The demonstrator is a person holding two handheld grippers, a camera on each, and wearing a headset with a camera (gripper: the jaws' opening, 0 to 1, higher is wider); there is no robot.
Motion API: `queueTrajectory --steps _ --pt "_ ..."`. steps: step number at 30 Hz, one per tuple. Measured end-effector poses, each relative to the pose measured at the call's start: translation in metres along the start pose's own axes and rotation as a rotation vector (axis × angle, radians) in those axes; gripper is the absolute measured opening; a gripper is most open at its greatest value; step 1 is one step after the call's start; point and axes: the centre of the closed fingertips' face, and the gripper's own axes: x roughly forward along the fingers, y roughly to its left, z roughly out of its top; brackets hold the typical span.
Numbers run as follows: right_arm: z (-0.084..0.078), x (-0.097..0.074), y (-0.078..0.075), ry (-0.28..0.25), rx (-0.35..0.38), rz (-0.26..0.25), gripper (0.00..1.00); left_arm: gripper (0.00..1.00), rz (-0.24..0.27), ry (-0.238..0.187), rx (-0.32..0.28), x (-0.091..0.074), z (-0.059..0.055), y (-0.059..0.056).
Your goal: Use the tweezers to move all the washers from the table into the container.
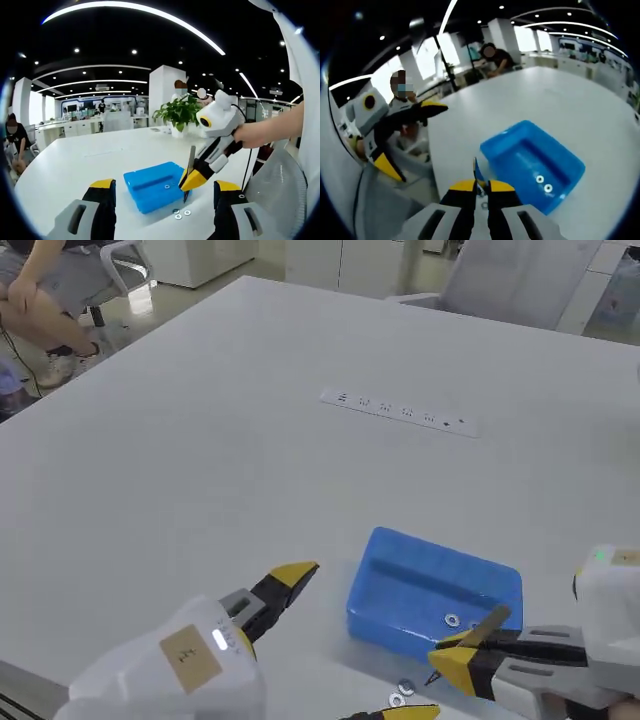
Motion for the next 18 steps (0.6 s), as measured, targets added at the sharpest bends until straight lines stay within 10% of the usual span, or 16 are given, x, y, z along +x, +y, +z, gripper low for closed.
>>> queueTrajectory --steps 18 --pt "-0.028 0.015 0.000 0.062 0.028 0.023 0.05 0.81 0.000 0.008 0.003 0.000 -0.001 0.000"
